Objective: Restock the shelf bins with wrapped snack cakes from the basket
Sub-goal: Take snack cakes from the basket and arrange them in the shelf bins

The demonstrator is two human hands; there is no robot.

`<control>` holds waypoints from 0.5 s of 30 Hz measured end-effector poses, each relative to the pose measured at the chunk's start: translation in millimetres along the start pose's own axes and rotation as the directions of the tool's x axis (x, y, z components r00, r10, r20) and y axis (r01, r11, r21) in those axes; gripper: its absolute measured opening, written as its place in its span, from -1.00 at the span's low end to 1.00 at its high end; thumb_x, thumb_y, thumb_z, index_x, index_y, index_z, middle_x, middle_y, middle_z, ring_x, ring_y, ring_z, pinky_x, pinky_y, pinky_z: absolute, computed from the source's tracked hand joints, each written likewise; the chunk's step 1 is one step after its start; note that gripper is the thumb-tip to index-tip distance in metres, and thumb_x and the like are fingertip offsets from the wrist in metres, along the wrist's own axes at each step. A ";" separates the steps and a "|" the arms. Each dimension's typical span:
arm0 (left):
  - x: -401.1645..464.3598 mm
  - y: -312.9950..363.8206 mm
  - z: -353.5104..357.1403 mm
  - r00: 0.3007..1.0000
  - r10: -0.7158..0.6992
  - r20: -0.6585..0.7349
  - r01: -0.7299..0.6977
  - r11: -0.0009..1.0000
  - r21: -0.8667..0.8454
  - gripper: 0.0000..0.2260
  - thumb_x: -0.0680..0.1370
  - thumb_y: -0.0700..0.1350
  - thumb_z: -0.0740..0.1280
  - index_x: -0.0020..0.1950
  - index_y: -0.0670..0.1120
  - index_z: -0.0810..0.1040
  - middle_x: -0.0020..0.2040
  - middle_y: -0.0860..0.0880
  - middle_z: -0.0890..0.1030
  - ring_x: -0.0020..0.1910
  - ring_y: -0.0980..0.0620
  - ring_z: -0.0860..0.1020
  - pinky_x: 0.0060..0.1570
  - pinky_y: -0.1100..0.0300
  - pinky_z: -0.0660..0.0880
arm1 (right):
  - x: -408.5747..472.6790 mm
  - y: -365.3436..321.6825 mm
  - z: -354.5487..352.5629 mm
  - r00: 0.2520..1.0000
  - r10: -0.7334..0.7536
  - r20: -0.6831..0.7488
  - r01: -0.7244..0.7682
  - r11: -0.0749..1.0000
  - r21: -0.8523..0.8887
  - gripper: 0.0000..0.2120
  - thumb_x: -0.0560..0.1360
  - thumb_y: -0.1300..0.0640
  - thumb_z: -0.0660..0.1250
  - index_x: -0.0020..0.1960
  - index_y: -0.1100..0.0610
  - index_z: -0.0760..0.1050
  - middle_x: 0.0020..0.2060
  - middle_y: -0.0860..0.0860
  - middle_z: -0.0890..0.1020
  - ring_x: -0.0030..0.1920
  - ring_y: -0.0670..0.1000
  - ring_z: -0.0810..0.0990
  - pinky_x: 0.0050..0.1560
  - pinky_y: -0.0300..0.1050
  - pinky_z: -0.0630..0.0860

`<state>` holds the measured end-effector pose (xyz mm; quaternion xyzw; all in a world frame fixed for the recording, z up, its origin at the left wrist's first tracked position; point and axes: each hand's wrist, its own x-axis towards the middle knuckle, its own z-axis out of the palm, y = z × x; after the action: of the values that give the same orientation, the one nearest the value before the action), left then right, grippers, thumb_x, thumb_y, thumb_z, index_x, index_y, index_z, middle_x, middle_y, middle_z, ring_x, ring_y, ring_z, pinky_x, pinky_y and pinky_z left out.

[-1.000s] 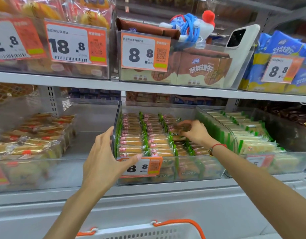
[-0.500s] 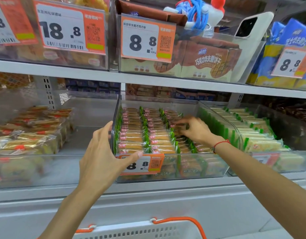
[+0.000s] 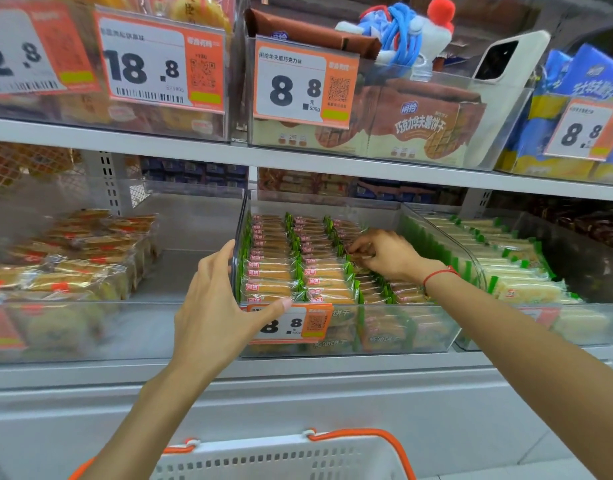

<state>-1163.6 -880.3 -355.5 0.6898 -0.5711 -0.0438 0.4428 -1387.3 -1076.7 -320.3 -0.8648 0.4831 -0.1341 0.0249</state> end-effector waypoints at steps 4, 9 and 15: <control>1.7 -1.5 -1.9 1.000 -0.024 0.008 0.024 0.999 -0.035 -0.04 0.26 0.26 0.51 0.52 0.05 0.11 0.42 0.06 0.30 0.35 0.08 0.36 0.16 0.05 0.41 | -19.4 -6.3 -18.9 1.000 0.002 0.026 -0.004 0.997 0.083 -0.59 0.48 0.31 0.34 0.28 0.02 0.53 0.23 0.00 0.57 0.23 0.04 0.53 0.19 -0.16 0.42; -9.0 -0.8 -2.0 0.994 0.036 -0.104 -0.052 0.986 -0.160 -0.13 0.31 0.09 0.55 0.50 -0.03 0.19 0.41 0.00 0.31 0.33 0.06 0.37 0.23 0.14 0.36 | -77.1 -24.0 -35.9 0.989 -0.017 -0.145 0.048 0.977 0.210 -0.68 0.48 0.24 0.39 0.22 0.04 0.56 0.14 0.03 0.58 0.09 0.00 0.54 0.10 -0.12 0.51; -72.5 -12.0 4.9 0.925 0.313 -0.217 -0.324 0.946 -0.018 -0.56 0.43 -0.08 0.49 0.26 -0.04 0.46 0.11 0.10 0.48 0.09 0.04 0.45 0.02 0.32 0.32 | -156.3 -57.1 -8.1 0.985 -0.162 -0.053 0.170 0.922 0.347 -0.77 0.43 0.29 0.44 0.00 0.01 0.61 -0.14 -0.01 0.64 -0.20 -0.08 0.58 -0.20 -0.36 0.48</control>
<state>-1182.3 -823.6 -398.7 0.5764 -0.6238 0.0868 0.5206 -1419.8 -914.0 -335.1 -0.8827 0.3769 -0.2297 0.1611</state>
